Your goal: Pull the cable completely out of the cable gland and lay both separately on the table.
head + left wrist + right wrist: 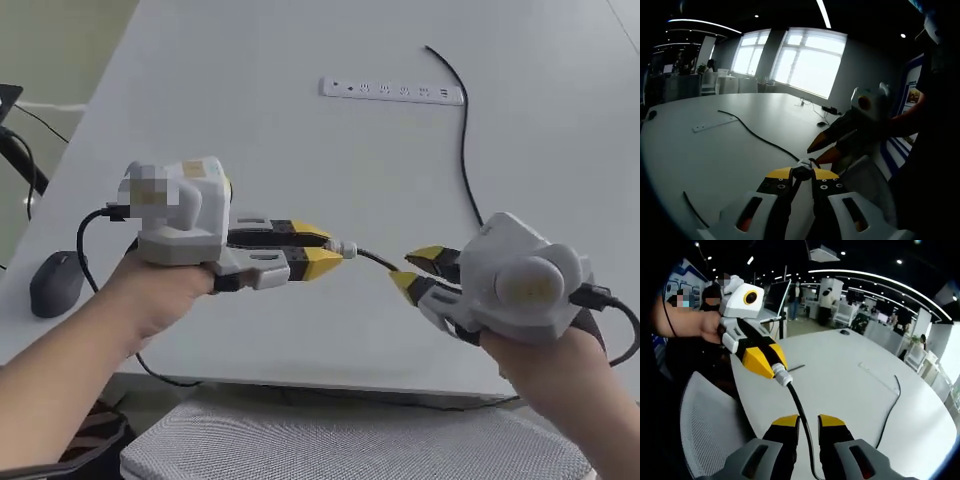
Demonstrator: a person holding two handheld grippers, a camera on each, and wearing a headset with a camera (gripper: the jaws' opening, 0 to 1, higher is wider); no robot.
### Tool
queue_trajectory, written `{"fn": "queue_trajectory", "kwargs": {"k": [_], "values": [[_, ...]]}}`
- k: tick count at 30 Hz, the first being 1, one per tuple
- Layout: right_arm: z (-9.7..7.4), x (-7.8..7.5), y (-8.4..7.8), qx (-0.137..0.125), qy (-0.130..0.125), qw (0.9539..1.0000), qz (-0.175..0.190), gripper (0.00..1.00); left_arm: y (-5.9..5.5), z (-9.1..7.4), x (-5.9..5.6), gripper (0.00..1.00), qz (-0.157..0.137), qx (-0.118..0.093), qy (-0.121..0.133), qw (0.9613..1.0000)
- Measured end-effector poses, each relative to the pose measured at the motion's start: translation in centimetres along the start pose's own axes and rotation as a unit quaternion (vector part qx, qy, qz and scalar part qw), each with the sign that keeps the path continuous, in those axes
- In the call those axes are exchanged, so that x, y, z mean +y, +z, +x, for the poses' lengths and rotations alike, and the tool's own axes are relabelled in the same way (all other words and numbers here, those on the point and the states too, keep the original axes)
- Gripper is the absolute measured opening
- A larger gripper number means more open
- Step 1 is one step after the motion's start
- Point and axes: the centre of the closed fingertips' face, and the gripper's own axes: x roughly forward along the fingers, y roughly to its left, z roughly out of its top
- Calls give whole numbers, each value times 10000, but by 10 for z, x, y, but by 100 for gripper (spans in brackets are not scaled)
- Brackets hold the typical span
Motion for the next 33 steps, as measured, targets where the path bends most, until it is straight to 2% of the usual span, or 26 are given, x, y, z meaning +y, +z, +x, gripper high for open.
{"fn": "queue_trajectory", "kwargs": {"k": [4,7,11,16,26,33], "values": [[5,9,10,49,88,9986,-520,10,0,0,-1,15,10,8,-8,10000],[9,16,15,27,157,9976,-677,10,0,0,-2,15,9,7,-6,10000],[13,18,21,63,78,9955,-942,7,0,2,-3,15,25,12,-13,10000],[15,19,23,93,28,9946,-1038,1,0,3,-4,15,33,13,-15,10000],[14,16,20,134,-65,9937,-1107,0,1,3,-4,15,39,32,-33,10000],[12,9,19,71,-143,9965,-823,0,3,2,-4,15,26,-33,-29,10000]]}}
